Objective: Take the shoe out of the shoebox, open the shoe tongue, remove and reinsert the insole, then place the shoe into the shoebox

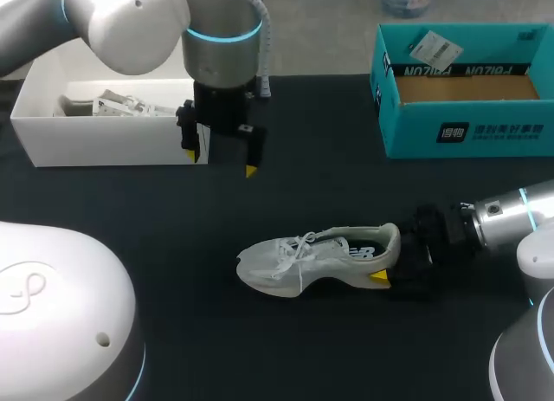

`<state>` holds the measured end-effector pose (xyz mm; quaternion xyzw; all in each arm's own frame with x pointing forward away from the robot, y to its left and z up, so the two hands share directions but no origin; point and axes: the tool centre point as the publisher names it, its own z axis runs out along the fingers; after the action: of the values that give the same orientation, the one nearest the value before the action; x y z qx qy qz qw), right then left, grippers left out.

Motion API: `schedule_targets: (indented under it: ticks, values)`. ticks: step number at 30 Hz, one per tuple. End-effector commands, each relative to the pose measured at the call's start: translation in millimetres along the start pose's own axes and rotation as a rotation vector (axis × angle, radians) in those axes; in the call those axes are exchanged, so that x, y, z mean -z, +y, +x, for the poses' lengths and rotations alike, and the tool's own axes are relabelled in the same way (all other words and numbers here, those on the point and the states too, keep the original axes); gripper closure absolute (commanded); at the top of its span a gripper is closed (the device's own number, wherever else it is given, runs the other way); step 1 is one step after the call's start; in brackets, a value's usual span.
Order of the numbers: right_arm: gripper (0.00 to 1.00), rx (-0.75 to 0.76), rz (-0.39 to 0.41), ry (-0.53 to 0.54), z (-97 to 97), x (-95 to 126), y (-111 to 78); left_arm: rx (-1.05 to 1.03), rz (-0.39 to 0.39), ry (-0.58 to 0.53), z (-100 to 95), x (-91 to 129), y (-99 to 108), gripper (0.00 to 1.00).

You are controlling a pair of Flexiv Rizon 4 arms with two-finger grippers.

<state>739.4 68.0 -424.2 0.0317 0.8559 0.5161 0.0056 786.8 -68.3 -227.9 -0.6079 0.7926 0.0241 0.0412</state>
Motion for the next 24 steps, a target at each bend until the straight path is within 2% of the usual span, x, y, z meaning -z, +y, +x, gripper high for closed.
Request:
schedule_targets:
  ticks: [1, 21, 24]
  values:
    - [1.0, 0.0, 0.002, -0.002, -1.9, -2.7, -4.3, 0.0, -0.004, -0.003, 1.4, 0.3, -2.0, 0.0]
    - [1.0, 0.0, 0.002, -0.002, -1.9, -2.7, -4.3, 0.0, -0.004, -0.003, 1.4, 0.3, -2.0, 0.0]
    - [1.0, 0.0, 0.002, -0.002, -1.9, -2.7, -4.3, 0.054, 0.006, 0.002, 10.8, -1.6, 3.5, 0.0]
